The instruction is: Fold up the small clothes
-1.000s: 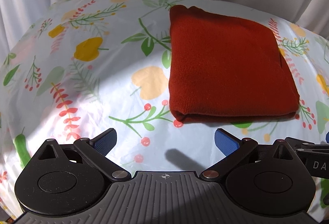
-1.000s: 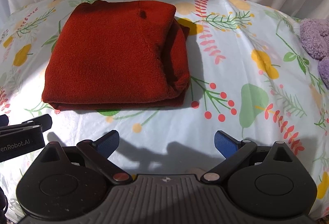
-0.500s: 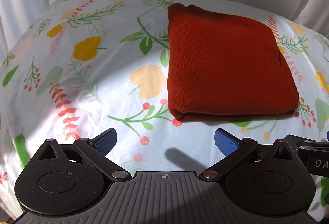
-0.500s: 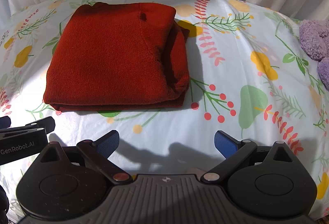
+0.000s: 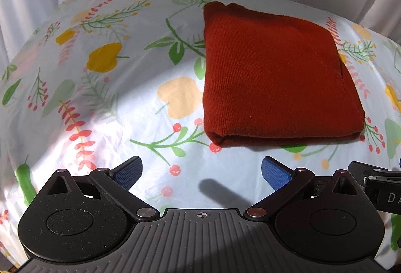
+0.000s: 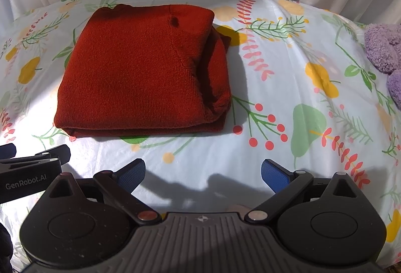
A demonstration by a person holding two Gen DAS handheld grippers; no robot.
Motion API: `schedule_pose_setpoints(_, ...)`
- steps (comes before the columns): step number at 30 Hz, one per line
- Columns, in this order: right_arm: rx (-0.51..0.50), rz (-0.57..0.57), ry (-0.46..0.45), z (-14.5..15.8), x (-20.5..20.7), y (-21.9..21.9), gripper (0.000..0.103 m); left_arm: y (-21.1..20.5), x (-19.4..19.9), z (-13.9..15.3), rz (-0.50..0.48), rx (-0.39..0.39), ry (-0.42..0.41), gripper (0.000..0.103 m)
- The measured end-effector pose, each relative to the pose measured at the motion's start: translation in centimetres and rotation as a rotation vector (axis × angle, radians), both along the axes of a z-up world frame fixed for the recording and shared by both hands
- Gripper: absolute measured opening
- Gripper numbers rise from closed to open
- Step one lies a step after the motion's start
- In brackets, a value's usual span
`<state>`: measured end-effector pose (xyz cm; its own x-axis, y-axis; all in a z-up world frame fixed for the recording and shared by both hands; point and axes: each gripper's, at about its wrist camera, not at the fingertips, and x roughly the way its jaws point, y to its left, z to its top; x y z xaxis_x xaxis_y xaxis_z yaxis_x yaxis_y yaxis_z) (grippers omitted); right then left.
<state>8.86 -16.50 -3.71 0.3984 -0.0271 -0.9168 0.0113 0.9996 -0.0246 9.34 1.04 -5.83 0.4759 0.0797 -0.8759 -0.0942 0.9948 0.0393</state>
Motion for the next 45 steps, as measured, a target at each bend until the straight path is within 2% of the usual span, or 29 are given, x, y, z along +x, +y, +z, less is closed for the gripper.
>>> schedule_pose_setpoints(45, 0.002, 0.003, 0.001, 0.21, 0.49, -0.31, 0.099, -0.3, 0.5, -0.17, -0.024, 0.01, 0.014, 0.103)
